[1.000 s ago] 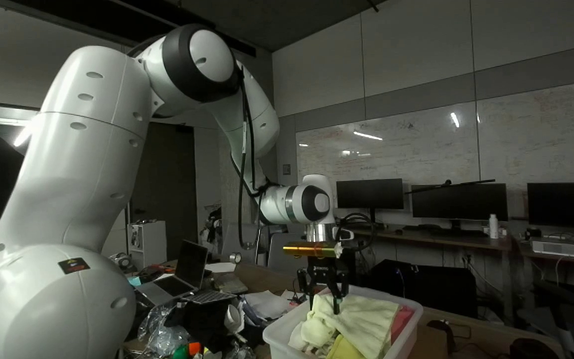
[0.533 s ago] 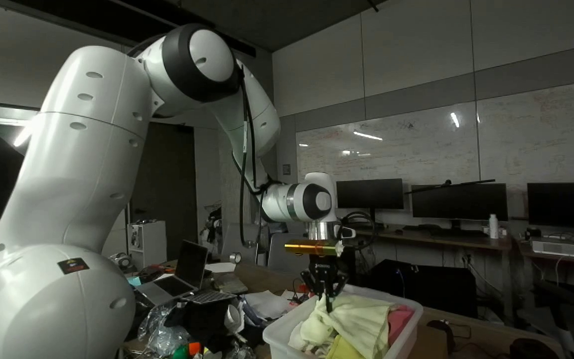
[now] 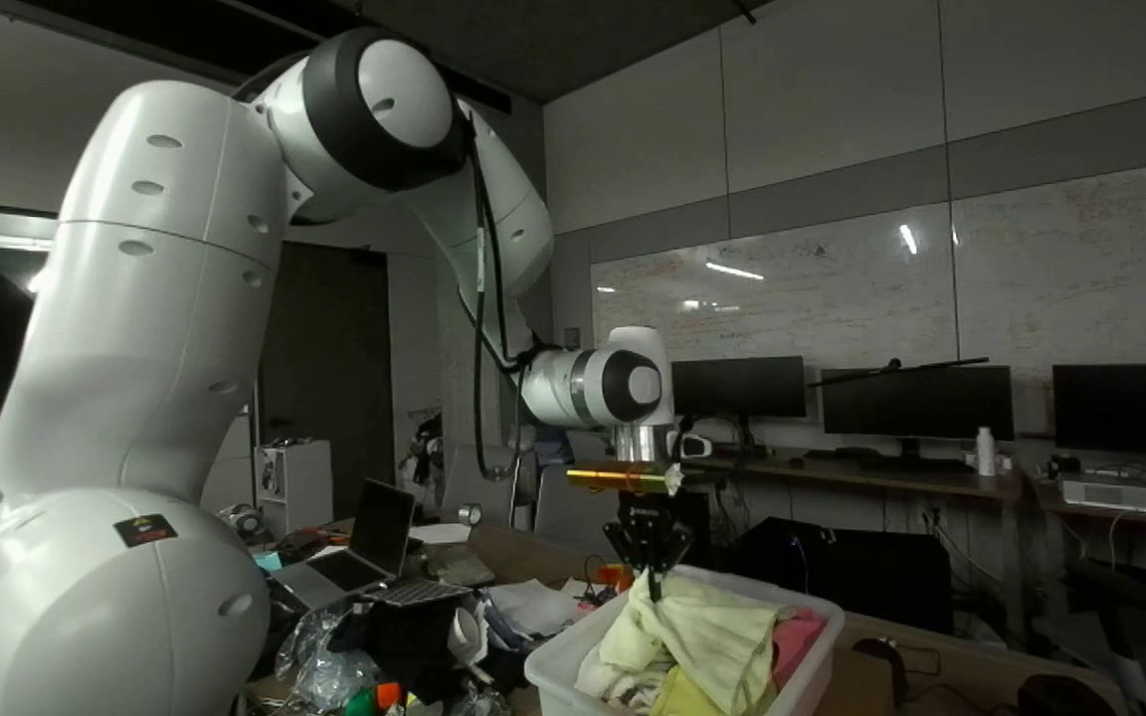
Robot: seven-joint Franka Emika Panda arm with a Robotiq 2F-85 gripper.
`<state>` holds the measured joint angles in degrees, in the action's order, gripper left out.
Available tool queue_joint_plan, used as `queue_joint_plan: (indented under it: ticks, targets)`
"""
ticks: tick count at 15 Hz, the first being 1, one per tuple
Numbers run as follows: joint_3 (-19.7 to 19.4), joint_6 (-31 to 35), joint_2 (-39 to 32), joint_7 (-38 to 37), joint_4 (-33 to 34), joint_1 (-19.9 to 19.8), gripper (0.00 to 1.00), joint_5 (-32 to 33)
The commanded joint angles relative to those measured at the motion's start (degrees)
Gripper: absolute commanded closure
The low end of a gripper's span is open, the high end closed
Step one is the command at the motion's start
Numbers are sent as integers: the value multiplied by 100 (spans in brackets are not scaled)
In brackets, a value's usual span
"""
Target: Remove the clothes from the storage box
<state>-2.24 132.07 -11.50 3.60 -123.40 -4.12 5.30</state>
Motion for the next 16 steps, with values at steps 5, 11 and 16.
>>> queue_joint_plan:
  ticks: [5,11,16]
  targets:
    - [-39,-184,2154,-1437,-730,51,96,477]
    - [322,-1279,3226,-2646,-327,-58,96,386]
    - [924,-2201,2949,-2832,351,95,96,641]
